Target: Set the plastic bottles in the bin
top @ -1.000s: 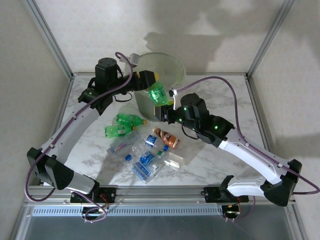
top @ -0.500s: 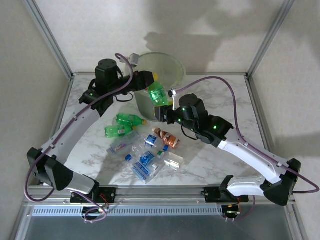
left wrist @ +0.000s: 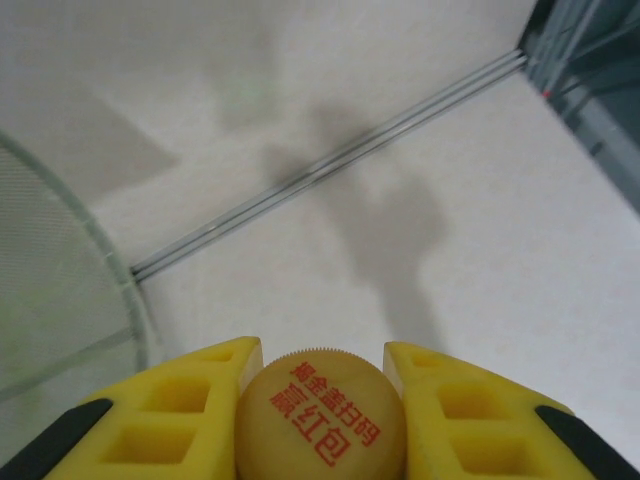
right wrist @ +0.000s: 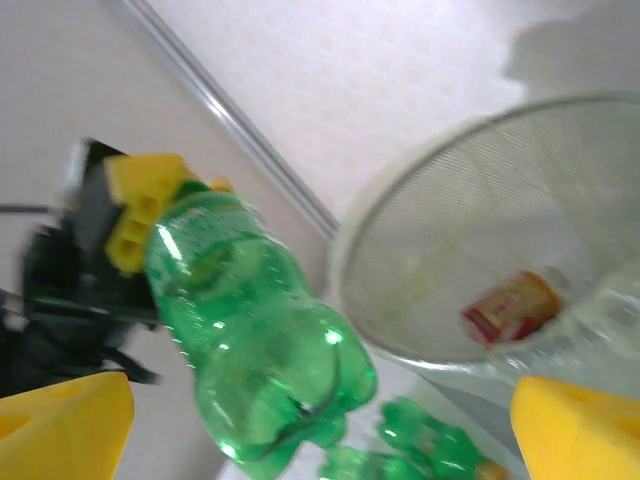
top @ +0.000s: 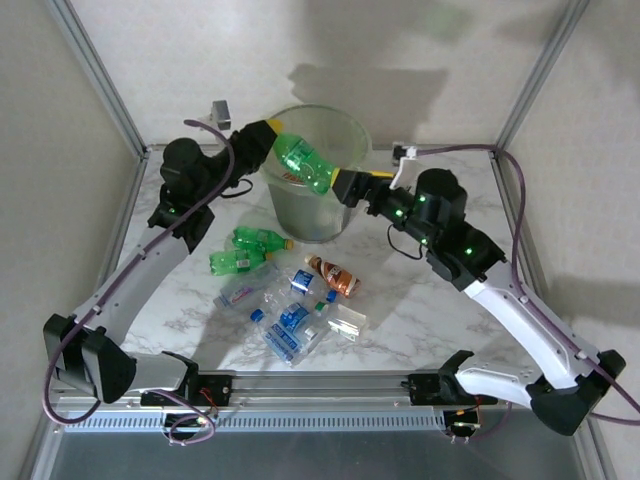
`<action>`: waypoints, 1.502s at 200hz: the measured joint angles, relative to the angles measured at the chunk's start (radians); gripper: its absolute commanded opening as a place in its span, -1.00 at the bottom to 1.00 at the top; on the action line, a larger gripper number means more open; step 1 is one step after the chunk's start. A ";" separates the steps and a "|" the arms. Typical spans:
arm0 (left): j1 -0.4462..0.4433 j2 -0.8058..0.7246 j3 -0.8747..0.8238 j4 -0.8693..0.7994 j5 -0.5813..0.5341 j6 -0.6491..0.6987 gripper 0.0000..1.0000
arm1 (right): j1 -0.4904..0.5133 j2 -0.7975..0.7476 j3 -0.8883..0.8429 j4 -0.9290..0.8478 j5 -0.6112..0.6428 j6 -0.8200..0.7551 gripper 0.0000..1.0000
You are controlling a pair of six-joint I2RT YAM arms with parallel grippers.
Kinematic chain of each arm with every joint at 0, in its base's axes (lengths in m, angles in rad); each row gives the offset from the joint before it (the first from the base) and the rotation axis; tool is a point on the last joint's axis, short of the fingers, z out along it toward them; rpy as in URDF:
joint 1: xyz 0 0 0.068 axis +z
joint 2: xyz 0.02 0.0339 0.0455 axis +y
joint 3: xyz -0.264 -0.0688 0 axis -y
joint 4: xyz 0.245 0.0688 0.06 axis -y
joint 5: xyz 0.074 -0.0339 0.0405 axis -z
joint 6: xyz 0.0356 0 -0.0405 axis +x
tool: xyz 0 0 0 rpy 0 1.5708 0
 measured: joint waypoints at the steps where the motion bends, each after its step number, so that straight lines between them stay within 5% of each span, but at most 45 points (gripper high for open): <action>1: 0.000 0.000 -0.003 0.008 0.000 -0.004 -0.68 | -0.002 0.000 -0.002 0.008 -0.009 0.005 0.97; 79: 0.005 -0.019 -0.095 0.315 -0.014 -0.221 -0.68 | -0.038 0.040 -0.082 0.281 -0.264 0.210 0.97; 159: 0.011 -0.019 -0.111 0.370 -0.014 -0.261 -0.70 | -0.040 0.101 -0.082 0.405 -0.369 0.266 0.76; 300: 0.024 -0.019 -0.134 0.363 -0.023 -0.253 -0.70 | -0.042 0.145 -0.050 0.417 -0.421 0.278 0.05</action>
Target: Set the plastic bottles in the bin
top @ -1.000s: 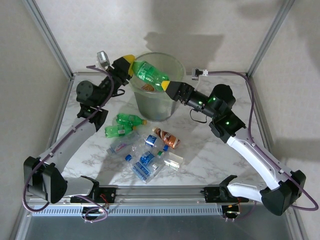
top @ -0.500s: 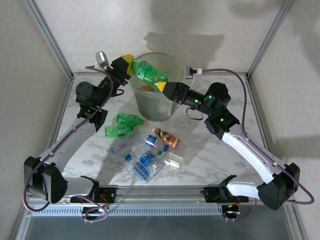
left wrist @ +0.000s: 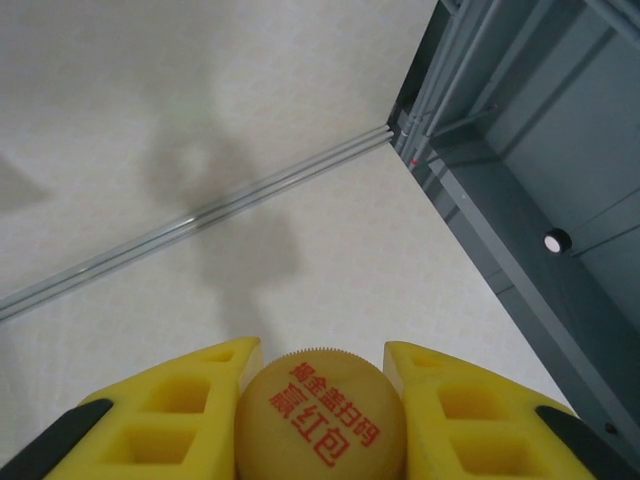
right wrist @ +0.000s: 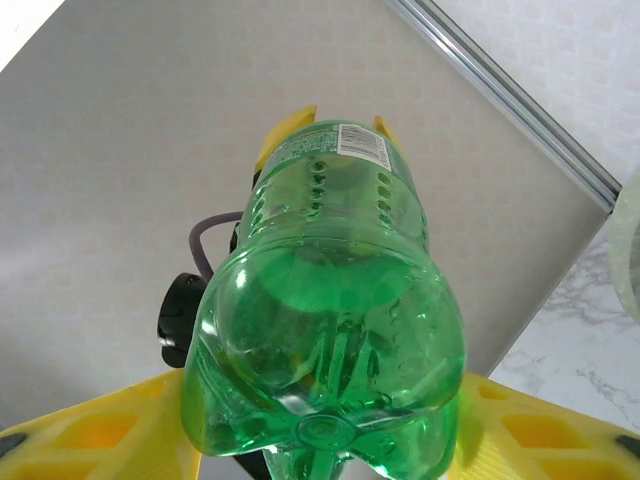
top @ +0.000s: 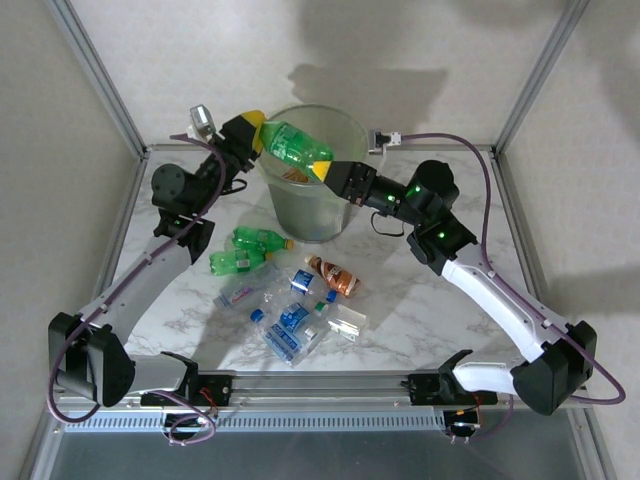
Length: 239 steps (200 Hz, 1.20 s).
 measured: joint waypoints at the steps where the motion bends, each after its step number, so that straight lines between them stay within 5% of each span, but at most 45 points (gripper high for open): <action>1: 0.000 0.000 0.000 -0.001 -0.001 0.000 -0.70 | 0.000 0.000 0.000 0.000 0.000 0.000 0.05; 15: 0.000 0.000 0.000 -0.003 -0.002 0.001 -0.51 | 0.000 0.000 0.001 -0.003 0.000 0.000 0.02; 34: 0.000 0.000 0.000 -0.010 -0.002 0.014 0.40 | 0.000 0.000 0.006 -0.011 0.002 -0.003 0.02; 53: 0.000 0.000 0.000 -0.047 -0.002 0.028 0.98 | 0.000 0.000 0.014 -0.022 0.008 -0.008 0.02; 106: 0.031 -0.015 0.002 -0.155 -0.010 0.083 0.99 | -0.011 0.018 0.099 -0.157 0.084 -0.048 -0.05; 197: 0.033 -0.155 0.115 -0.593 -0.202 0.439 0.99 | -0.130 0.244 0.372 -0.496 0.221 -0.109 -0.04; 215: 0.033 -0.157 0.115 -0.629 -0.216 0.468 0.99 | -0.154 0.324 0.437 -0.549 0.218 -0.114 0.10; 239: 0.033 -0.157 0.115 -0.660 -0.224 0.493 0.99 | -0.173 0.427 0.535 -0.632 0.218 -0.132 0.56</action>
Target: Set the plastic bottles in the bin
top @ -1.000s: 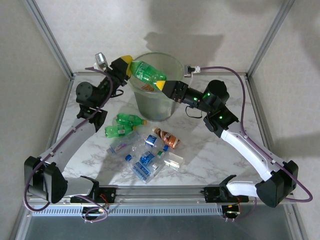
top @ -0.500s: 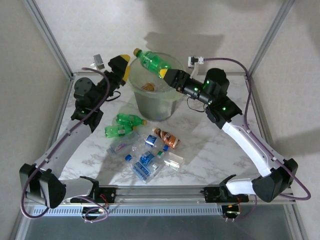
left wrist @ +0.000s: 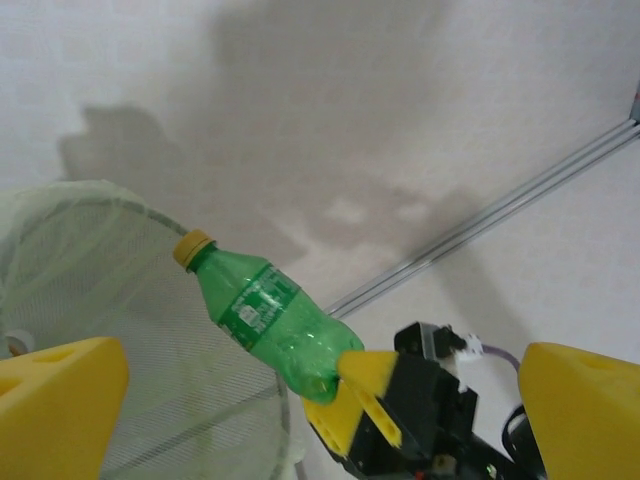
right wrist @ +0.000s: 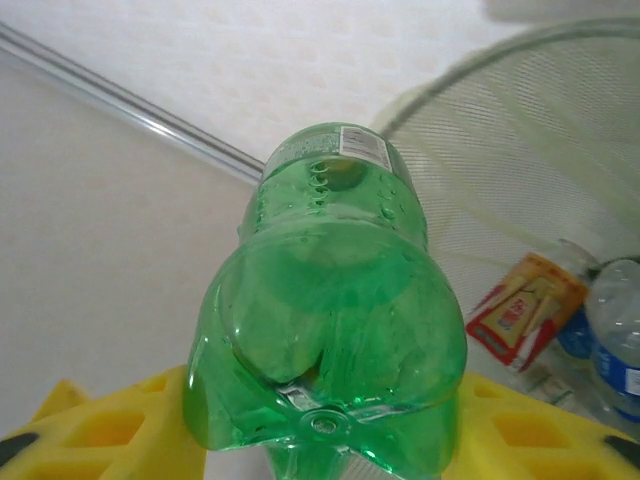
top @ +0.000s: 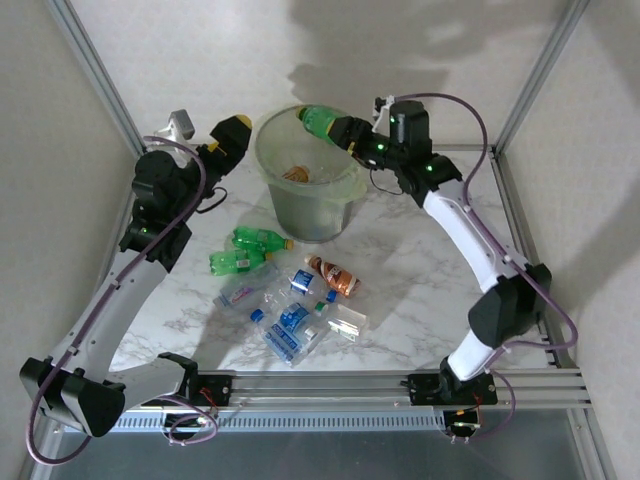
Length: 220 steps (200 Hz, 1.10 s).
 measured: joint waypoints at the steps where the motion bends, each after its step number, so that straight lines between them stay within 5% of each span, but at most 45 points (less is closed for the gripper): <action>1: 0.000 0.000 0.000 -0.001 0.000 0.002 0.99 | 0.000 0.003 0.003 -0.002 0.000 0.002 0.58; 74: 0.000 0.000 -0.002 -0.016 0.000 0.010 0.99 | -0.020 0.085 0.191 -0.166 0.105 -0.053 0.90; 115: 0.000 0.001 -0.012 -0.017 0.000 0.010 0.99 | 0.061 0.057 0.217 -0.300 0.395 -0.101 0.98; 149: 0.000 0.002 -0.012 -0.016 0.000 0.009 0.99 | 0.120 -0.210 -0.124 -0.240 0.494 -0.130 0.97; 186: 0.000 0.002 -0.012 -0.016 0.000 0.009 0.99 | 0.064 -0.460 -0.412 -0.181 0.415 -0.179 0.97; 220: 0.000 0.002 -0.012 -0.016 0.000 0.008 0.99 | 0.066 -0.511 -0.621 -0.176 0.295 -0.216 0.94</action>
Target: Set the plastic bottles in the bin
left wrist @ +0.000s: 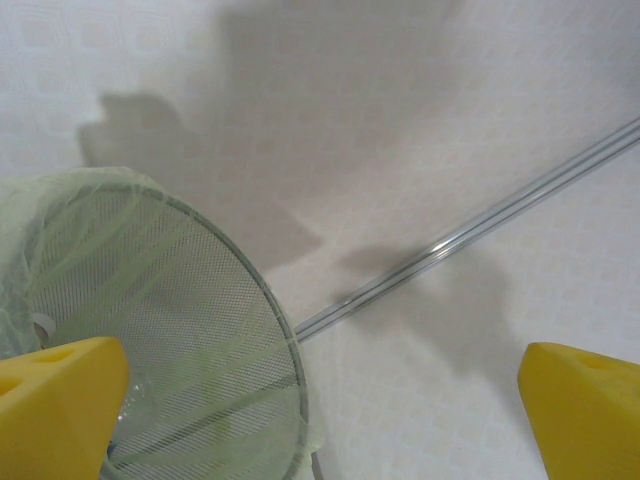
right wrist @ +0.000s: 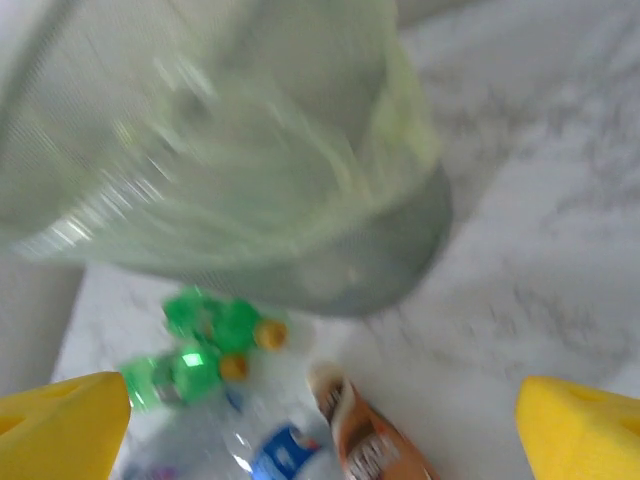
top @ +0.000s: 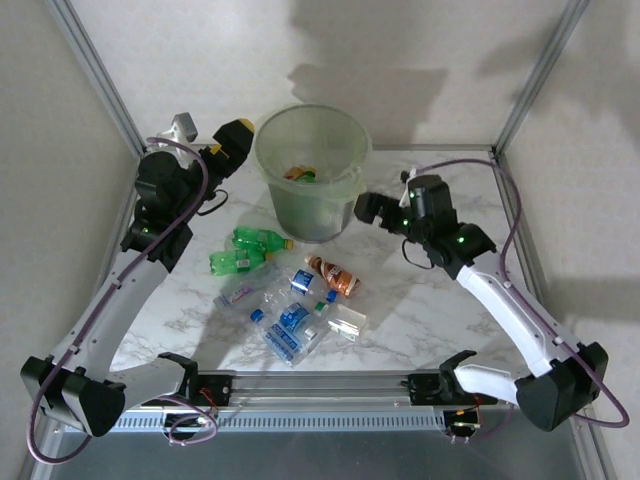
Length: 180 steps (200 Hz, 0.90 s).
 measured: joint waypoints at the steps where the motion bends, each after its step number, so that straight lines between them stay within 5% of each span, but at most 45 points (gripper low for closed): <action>1: 0.000 0.000 0.000 0.000 0.000 0.000 0.99 | 0.000 0.000 -0.004 0.000 -0.002 -0.001 0.94; 77: 0.000 0.010 0.000 0.007 0.000 -0.009 0.99 | 0.129 0.126 -0.192 -0.008 -0.192 -0.089 0.68; 180: 0.000 0.036 -0.002 0.008 0.012 -0.012 0.94 | 0.166 0.339 -0.178 0.002 -0.097 -0.146 0.69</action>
